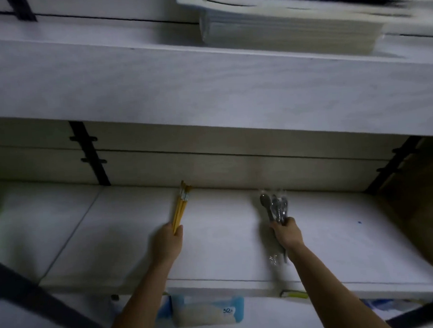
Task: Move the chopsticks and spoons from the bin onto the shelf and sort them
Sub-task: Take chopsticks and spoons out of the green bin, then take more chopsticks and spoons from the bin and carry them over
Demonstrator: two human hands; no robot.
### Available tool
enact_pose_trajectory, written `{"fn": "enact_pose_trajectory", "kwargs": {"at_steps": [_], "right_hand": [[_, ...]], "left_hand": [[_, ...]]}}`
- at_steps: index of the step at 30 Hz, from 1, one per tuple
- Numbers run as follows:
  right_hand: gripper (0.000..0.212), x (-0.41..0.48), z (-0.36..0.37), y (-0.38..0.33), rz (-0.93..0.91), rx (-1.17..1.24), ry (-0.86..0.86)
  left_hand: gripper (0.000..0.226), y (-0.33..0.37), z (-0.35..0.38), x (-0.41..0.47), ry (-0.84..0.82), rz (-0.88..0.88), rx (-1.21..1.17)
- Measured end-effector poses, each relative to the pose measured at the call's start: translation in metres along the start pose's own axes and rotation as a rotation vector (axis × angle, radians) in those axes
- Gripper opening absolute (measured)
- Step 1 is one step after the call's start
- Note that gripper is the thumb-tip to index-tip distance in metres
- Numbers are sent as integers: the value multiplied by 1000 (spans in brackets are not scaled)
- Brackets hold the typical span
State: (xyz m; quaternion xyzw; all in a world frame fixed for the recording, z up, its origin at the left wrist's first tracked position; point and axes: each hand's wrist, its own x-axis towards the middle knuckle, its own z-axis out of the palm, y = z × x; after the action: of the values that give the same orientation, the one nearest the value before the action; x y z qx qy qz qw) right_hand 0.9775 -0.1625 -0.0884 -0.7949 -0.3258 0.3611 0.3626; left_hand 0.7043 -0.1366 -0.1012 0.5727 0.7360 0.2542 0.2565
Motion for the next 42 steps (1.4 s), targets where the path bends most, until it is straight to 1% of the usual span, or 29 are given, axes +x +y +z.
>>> {"fn": "enact_pose_trajectory", "kwargs": {"at_steps": [2,5,8,10,12,14,17,19,21,24,27,29,31,34,37,40,42], "right_hand": [[36,8,0,2,13,-74,-15],[41,16,-1,2,-15,-158,-48],[60,21,-4,2,-38,-211,-53],[73,18,-7,0,-76,-312,-56],[81,12,-11,-3,-123,-369,-55],[78,5,-19,-7,-195,-406,-20],[62,-6,-33,-12,-297,-428,59],[52,-15,-40,-17,-370,-385,77],[43,-27,-43,-24,-480,-353,62],[29,-51,-39,-41,-646,-322,-7],[20,-81,-18,-62,-773,-279,-121],[18,-103,3,-77,-858,-267,-210],[17,-126,28,-90,-938,-276,-312],[17,-159,68,-103,-1025,-314,-471],[19,-192,107,-108,-1103,-340,-604],[24,-225,140,-110,-1196,-397,-715],[23,-247,162,-111,-1214,-444,-794]], "left_hand": [[29,-1,3,4,55,22,69],[26,2,5,8,102,51,120],[26,1,5,13,113,71,139],[34,-1,5,13,99,73,203],[47,2,1,10,86,57,264],[57,7,-5,6,62,58,274],[61,12,-21,-4,34,117,145],[54,13,-37,-16,49,155,51],[40,12,-57,-32,76,184,6],[22,5,-95,-61,139,217,49],[16,-6,-135,-91,224,229,102],[17,-21,-160,-112,274,183,91],[20,-41,-181,-135,350,109,166],[14,-68,-206,-173,457,17,238],[18,-94,-228,-208,519,-163,268],[18,-130,-246,-241,538,-374,326],[18,-152,-257,-262,532,-472,377]]}}
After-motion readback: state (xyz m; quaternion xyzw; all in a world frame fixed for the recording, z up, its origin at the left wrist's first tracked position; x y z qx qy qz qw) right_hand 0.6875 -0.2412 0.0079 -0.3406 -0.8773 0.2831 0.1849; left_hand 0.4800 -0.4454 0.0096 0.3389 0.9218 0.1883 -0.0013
